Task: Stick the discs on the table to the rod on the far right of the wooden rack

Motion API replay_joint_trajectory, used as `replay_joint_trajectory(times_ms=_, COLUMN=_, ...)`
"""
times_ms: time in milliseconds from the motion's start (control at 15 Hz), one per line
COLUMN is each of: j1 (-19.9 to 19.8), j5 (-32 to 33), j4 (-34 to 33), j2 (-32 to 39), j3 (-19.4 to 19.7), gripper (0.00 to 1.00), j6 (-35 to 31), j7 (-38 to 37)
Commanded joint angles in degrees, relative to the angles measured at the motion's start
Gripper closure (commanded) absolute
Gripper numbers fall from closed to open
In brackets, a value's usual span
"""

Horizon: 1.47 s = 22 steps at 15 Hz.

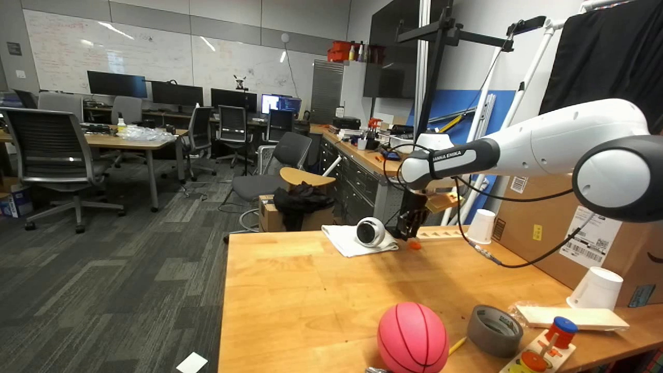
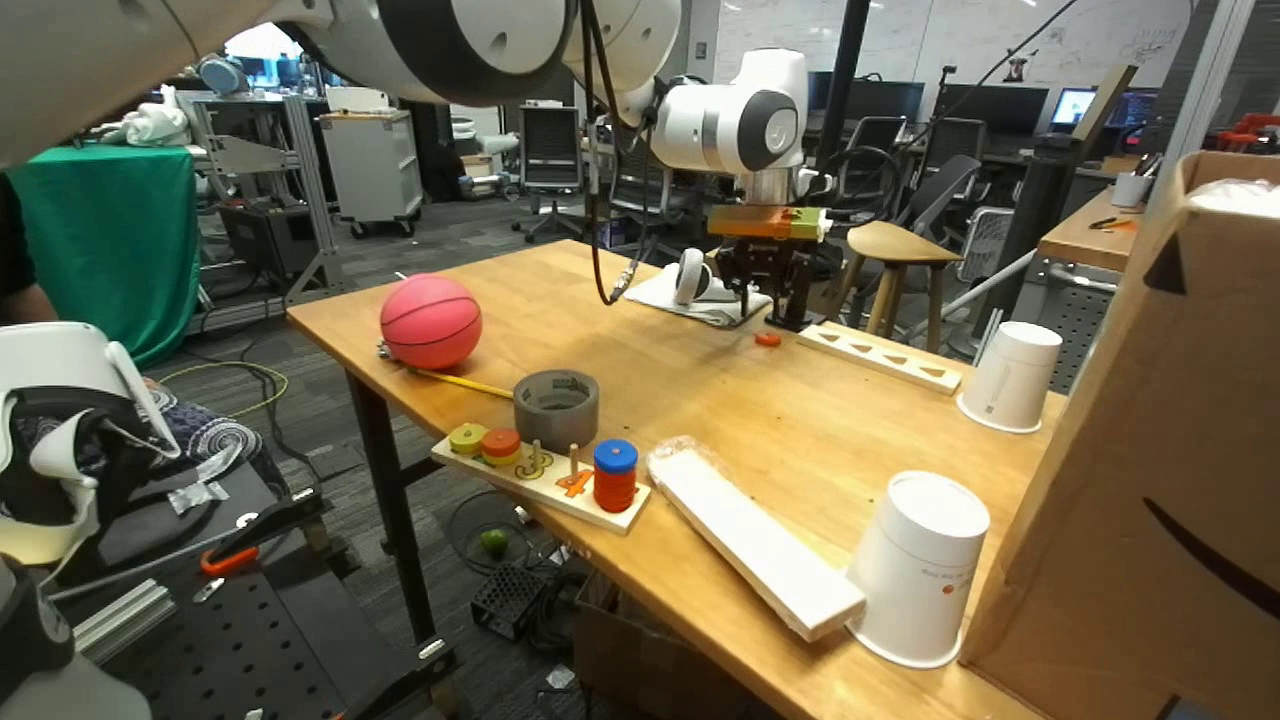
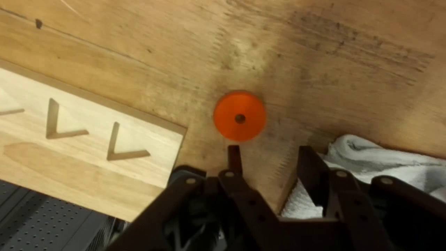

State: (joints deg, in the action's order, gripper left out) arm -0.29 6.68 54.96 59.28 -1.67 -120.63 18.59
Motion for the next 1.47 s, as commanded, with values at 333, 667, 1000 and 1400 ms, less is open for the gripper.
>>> replay_joint_trajectory(times_ms=333, j1=3.2, j5=6.2, j4=11.4, j2=-8.1, j3=2.8, gripper=0.36, j6=-4.3, j7=-1.3)
replay_joint_trajectory(times_ms=667, j1=2.6, j5=7.4, j4=13.3, j2=-7.9, j3=3.1, gripper=0.01, j6=-4.4, j7=-1.2)
replay_joint_trajectory(times_ms=1000, j1=1.6, j5=6.2, j4=13.2, j2=-6.4, j3=2.4, gripper=0.00, j6=-4.3, j7=-0.9)
replay_joint_trajectory(times_ms=1400, j1=-1.0, j5=4.2, j4=12.0, j2=-5.1, j3=2.2, gripper=0.00, j6=-6.3, j7=-1.7)
